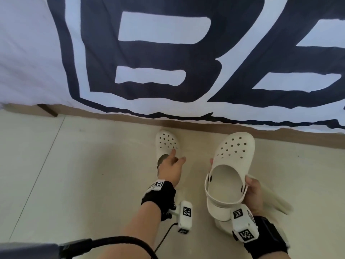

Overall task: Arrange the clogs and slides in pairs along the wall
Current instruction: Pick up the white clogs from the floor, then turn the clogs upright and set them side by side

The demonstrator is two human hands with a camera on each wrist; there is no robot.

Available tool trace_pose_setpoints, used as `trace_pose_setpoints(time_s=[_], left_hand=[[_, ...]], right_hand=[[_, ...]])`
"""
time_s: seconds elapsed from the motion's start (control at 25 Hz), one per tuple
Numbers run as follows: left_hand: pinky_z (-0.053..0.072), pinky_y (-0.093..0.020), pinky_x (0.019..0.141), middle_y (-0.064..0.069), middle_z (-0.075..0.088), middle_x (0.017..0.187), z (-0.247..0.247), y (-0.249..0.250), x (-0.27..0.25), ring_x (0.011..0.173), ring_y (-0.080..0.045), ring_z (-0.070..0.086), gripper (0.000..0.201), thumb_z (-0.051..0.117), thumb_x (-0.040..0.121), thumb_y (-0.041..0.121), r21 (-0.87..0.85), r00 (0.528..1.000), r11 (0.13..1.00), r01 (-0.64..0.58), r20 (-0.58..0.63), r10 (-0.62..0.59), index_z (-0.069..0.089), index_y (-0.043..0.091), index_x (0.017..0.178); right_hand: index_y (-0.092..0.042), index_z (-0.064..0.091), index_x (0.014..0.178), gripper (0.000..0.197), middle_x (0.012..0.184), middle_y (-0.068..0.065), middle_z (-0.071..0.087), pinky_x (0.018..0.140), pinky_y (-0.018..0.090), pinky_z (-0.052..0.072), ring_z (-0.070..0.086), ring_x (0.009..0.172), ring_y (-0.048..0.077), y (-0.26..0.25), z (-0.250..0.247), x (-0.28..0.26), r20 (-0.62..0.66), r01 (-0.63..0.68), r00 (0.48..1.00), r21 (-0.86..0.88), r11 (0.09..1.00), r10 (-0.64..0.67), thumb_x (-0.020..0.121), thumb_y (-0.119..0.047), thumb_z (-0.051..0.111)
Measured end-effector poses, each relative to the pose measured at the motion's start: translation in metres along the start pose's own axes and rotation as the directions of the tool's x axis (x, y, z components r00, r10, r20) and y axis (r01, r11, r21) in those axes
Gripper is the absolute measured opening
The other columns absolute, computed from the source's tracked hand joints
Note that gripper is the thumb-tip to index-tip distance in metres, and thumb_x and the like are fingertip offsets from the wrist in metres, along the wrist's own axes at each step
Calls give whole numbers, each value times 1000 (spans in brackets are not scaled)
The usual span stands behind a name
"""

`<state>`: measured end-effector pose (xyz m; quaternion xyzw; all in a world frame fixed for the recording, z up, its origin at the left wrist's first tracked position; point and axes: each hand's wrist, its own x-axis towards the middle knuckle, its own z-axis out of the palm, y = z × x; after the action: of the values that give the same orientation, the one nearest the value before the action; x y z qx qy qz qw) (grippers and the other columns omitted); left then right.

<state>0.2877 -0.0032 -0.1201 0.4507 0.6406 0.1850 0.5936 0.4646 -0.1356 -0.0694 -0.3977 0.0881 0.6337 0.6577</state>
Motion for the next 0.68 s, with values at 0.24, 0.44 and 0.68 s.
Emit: trace_pose_setpoints(time_s=[0.24, 0.44, 0.68], left_hand=[[36, -17, 91, -6, 69, 117, -20, 15, 9, 113, -20, 60, 62, 64, 81, 36, 196, 984, 972, -128, 145, 100, 54, 19, 140], [38, -28, 103, -4, 56, 139, -28, 26, -5, 125, -23, 53, 66, 63, 76, 48, 208, 963, 976, -68, 270, 9, 55, 28, 138], [51, -47, 94, -3, 65, 115, -71, 103, -33, 104, -24, 63, 71, 49, 73, 76, 145, 969, 965, -218, 150, 197, 56, 35, 130]], right_hand=[[-3, 30, 155, 103, 164, 32, 10, 117, 66, 7, 27, 135, 48, 16, 7, 10, 27, 14, 1000, -90, 996, -11, 69, -34, 78], [-2, 31, 154, 109, 159, 31, 22, 117, 62, 15, 35, 131, 46, 19, 23, 9, 47, 29, 998, -6, 1000, -29, 63, -33, 81], [-5, 67, 127, 78, 120, 25, 69, 87, 53, 56, 68, 106, 40, 34, 69, 20, 199, 32, 980, -92, 995, -13, 55, -20, 91]])
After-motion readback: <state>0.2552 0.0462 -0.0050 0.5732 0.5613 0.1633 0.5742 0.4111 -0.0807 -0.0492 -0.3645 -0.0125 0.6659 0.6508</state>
